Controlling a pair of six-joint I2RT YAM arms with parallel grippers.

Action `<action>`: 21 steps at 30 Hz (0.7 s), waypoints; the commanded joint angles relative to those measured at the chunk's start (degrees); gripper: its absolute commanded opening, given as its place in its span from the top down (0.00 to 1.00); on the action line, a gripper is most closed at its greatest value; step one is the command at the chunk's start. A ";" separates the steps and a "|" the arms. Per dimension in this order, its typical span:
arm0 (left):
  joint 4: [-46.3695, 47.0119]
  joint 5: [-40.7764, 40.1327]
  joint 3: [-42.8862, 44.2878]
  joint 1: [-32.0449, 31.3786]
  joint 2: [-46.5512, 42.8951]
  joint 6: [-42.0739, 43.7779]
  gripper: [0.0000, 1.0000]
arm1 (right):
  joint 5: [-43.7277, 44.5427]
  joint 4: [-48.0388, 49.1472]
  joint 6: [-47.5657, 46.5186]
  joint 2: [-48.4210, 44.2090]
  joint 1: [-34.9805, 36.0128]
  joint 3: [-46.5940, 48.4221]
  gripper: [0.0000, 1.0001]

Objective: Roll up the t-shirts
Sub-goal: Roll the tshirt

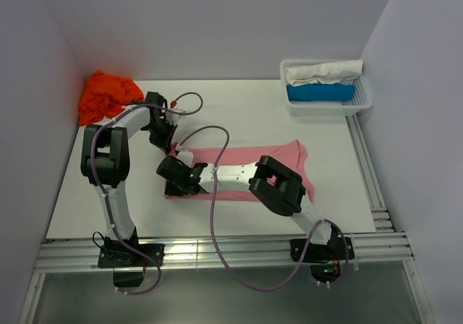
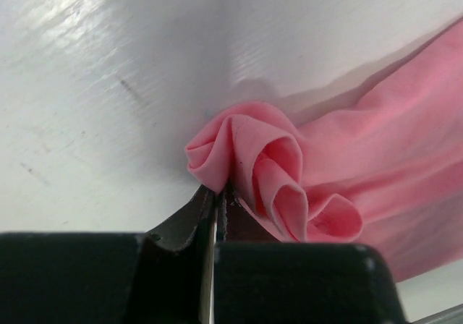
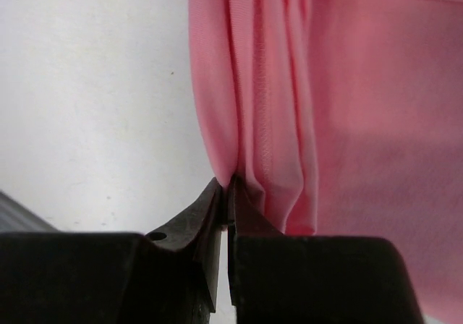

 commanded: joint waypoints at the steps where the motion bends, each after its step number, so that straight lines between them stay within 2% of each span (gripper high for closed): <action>1: 0.81 -5.98 2.67 -0.14 -1.18 1.60 1.00 | -4.90 12.38 3.96 -4.58 -0.29 -6.54 0.96; 6: 0.37 -10.19 3.82 -2.69 -1.26 0.98 1.00 | -6.92 26.16 8.36 -8.10 -1.52 -16.90 0.96; 9: -0.07 -12.13 5.14 -3.92 -1.53 0.19 0.98 | -7.98 30.58 9.51 -8.81 -1.96 -19.64 0.96; 21: -3.41 -17.84 9.62 -9.72 -0.48 -1.13 0.93 | -6.75 36.40 12.06 -12.23 -2.31 -25.18 0.96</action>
